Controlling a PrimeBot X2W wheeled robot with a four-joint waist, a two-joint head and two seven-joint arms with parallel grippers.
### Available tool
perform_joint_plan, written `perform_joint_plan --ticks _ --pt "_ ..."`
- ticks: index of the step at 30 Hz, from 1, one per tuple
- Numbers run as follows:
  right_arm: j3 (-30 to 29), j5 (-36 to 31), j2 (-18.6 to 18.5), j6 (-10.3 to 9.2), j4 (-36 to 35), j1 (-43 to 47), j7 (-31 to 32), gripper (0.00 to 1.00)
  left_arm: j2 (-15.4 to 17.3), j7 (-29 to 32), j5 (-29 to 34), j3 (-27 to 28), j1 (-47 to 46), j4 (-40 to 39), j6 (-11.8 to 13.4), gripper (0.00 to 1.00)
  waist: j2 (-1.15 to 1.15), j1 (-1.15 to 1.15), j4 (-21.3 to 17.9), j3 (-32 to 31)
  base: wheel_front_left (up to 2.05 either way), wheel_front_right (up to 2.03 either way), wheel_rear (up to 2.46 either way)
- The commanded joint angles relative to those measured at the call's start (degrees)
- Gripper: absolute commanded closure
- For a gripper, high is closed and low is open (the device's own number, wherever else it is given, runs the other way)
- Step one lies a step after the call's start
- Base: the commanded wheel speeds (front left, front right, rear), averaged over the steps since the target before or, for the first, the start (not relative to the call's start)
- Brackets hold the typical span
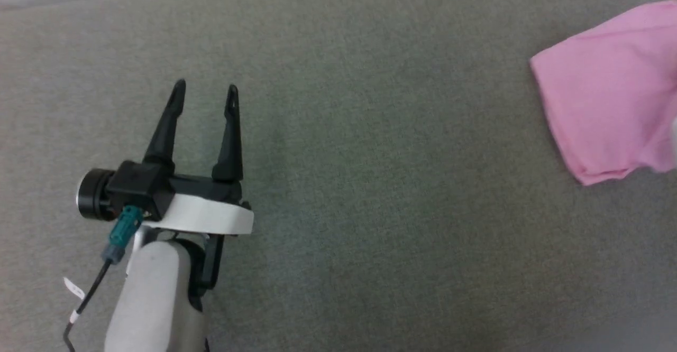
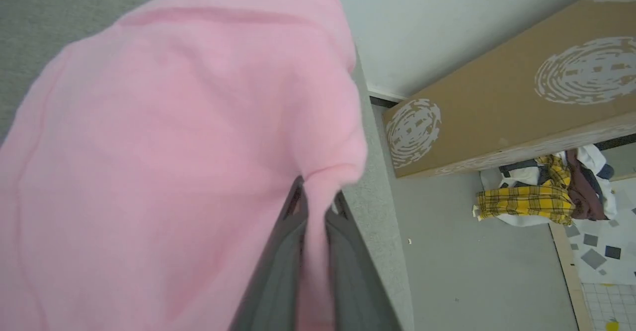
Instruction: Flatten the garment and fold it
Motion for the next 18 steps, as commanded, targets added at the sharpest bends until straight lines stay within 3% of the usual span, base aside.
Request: perform_joint_plan --ticks 1,13,15,16,18 --pt "-3.0 -1.6 -0.1 -0.13 2.3 -2.4 -2.0 1.00 0.9 0.7 0.6 0.0 -1.2 -1.0 -0.4 0.00 0.00 -0.02 -2.8 7.1 0.00 0.00 0.00" --pt "-19.9 -13.0 -1.8 -0.13 11.1 -7.7 -8.9 1.00 2.4 2.3 0.5 0.4 -1.5 -4.2 0.2 0.00 0.00 -0.02 2.0 10.6 0.00 0.00 0.00" --pt "-21.8 -14.9 -1.7 -0.13 11.5 -7.9 -10.2 0.26 2.2 1.9 0.1 0.4 -1.2 -3.8 0.3 0.00 0.00 -0.02 2.6 9.7 0.00 0.00 0.00" --pt "-23.0 -15.6 -1.7 -0.13 11.7 -7.9 -10.9 0.00 1.9 1.6 -0.2 0.3 -1.1 -3.4 0.4 0.00 0.00 -0.02 3.0 9.0 0.00 0.00 0.00" --pt "-24.7 -17.0 -1.8 -0.13 12.1 -7.9 -12.4 0.00 1.3 1.0 -0.8 0.1 -0.7 -2.6 0.5 0.00 0.00 -0.02 3.8 7.2 0.00 0.00 0.00"
